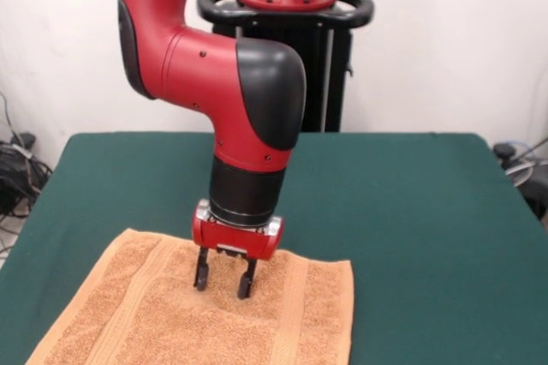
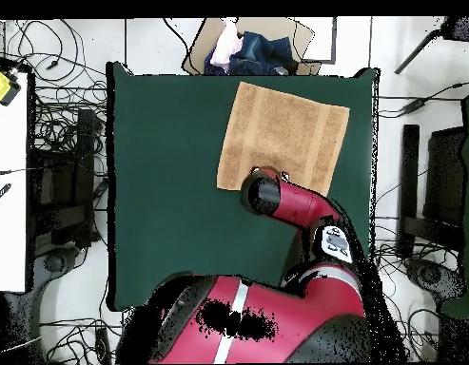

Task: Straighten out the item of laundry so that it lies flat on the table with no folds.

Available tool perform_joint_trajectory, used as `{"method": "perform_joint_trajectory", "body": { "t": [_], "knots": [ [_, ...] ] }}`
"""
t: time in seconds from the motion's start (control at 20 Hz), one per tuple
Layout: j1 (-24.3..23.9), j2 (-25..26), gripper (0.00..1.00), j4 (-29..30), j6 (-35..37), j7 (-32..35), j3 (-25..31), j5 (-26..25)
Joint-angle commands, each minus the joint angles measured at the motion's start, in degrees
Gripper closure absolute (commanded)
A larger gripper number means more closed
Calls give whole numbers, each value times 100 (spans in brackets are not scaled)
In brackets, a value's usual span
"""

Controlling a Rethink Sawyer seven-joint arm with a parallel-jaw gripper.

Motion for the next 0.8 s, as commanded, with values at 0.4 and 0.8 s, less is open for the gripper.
{"method": "perform_joint_trajectory", "body": {
  "t": [0.4, 0.8],
  "knots": [
    [616, 402, 0, 244, -334, 1900, 229, 966],
    [746, 227, 0, 447, -274, 1866, 162, 1237]
  ]
}}
